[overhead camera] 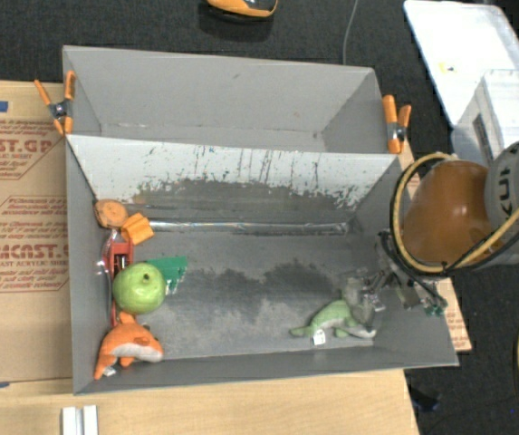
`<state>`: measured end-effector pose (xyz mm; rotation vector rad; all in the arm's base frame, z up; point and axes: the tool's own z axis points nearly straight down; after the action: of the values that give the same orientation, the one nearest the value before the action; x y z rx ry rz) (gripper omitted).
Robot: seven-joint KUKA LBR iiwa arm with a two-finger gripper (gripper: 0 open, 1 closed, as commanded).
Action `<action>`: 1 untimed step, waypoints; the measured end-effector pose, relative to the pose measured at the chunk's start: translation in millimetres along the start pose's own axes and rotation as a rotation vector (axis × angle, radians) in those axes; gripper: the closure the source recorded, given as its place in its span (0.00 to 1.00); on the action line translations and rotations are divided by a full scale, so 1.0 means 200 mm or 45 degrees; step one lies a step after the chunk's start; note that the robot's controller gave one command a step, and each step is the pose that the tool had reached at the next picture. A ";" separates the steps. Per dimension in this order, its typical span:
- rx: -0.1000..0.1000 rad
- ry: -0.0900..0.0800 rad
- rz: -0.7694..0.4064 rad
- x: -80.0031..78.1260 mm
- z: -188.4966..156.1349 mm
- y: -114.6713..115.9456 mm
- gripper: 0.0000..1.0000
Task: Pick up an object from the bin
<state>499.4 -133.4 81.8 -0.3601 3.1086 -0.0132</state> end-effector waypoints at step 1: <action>-0.004 0.003 0.292 0.03 -0.10 0.07 1.00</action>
Offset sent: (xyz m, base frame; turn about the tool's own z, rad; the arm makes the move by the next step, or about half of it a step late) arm -0.0178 0.0552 -0.0050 0.0421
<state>490.8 -120.1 101.4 -0.0027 3.1312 -0.0062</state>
